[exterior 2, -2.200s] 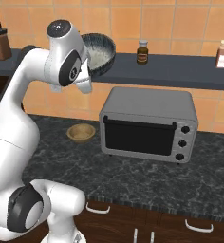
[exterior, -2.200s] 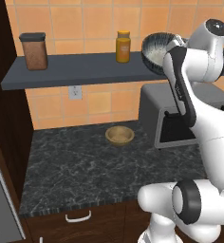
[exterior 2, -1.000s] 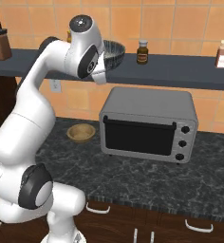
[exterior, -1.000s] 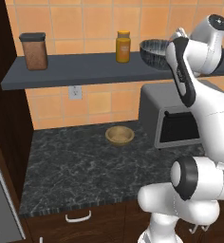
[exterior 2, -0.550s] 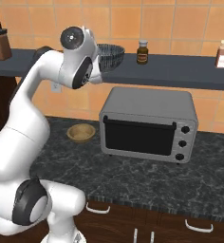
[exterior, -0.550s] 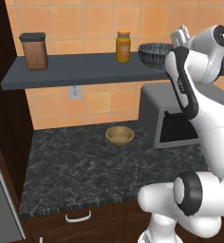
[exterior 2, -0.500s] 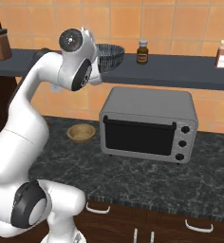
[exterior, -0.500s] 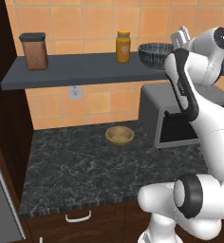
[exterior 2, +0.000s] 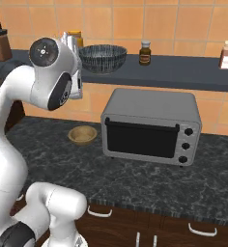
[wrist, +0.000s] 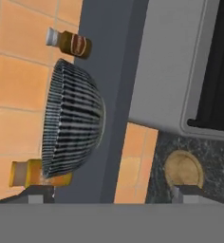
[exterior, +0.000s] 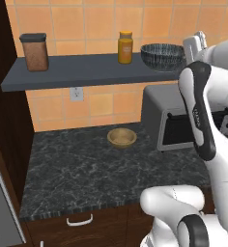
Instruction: Pick up the bowls on the counter and stack them on top of one another in the open cabinet. Place the smaller bowl on top of the larger bowl.
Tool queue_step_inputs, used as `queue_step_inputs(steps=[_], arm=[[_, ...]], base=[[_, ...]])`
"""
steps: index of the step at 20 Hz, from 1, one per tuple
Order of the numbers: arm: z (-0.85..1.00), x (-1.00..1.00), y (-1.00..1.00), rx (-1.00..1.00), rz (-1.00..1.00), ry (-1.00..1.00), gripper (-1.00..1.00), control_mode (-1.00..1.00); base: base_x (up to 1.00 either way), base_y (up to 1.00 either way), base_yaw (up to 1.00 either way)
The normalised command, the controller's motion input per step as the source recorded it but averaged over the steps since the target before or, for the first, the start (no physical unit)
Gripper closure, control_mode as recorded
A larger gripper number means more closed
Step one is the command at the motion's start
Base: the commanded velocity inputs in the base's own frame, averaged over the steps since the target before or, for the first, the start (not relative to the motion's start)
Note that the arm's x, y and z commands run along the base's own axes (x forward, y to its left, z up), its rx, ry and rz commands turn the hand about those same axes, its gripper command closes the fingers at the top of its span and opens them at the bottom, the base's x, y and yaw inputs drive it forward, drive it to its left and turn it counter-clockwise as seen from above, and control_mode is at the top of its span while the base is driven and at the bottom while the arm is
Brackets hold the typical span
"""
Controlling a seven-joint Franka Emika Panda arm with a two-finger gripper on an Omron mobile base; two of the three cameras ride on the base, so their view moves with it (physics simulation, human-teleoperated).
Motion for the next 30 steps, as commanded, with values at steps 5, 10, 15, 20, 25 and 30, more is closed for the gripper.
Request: queue_step_inputs(steps=[5,10,15,20,25,30], arm=[[-0.17,-0.91,0.72,0.04,-0.06,0.00,-1.00,-1.00],[-0.44,-0.51,0.89,0.07,-0.41,0.00,-1.00,-1.00],[-0.47,-0.36,0.62,0.25,-0.39,0.00,-1.00,-1.00],[-0.54,-0.07,0.50,0.23,-0.39,0.02,-1.00,-1.00],[-0.49,0.37,0.08,0.07,-0.13,0.23,-1.00,-1.00],[-0.53,0.36,0.00,0.05,0.00,0.08,-1.00,-1.00]], base=[[0.00,0.00,0.00],[0.00,0.00,0.00],[0.00,0.00,0.00],[0.00,0.00,0.00],[0.00,0.00,0.00],[0.00,0.00,0.00]])
